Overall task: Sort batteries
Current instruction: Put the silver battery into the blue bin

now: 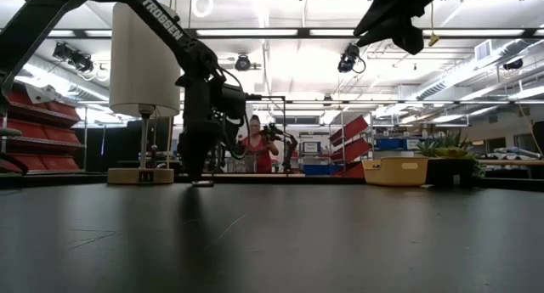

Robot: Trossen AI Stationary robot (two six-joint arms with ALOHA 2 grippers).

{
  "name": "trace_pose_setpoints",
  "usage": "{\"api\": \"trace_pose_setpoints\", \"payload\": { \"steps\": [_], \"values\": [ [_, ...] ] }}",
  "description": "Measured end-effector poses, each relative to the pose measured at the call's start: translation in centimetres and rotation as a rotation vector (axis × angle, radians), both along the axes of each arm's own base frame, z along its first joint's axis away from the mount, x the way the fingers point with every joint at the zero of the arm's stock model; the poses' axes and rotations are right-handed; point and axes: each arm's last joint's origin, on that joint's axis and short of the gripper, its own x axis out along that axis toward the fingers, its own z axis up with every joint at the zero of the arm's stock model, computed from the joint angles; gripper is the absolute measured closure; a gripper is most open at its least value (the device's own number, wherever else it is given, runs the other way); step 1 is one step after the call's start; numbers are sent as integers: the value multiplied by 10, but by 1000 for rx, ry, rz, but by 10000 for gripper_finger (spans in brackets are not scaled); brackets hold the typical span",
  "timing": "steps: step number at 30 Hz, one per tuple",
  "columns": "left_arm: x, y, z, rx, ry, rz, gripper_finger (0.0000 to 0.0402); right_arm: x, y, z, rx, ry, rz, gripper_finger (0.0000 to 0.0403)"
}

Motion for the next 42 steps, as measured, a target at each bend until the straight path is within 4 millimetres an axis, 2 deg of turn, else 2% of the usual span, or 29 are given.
{"api": "trace_pose_setpoints", "payload": {
  "steps": [10,14,20,26,33,42],
  "values": [
    [11,-5,-1,40,-52,18,174,0,0,0,-5,1,3,319],
    [22,-16,-1,56,-69,-25,180,0,0,0,-4,1,3,319],
    [34,-32,-10,170,29,-81,199,0,0,0,-6,1,4,319],
    [36,-36,-21,111,40,-67,247,0,0,0,-2,1,7,319],
    [38,-37,-23,43,7,-69,365,0,0,0,0,1,13,319],
    [41,-37,-20,72,2,-50,369,0,1,0,1,1,15,319]
  ]
}}
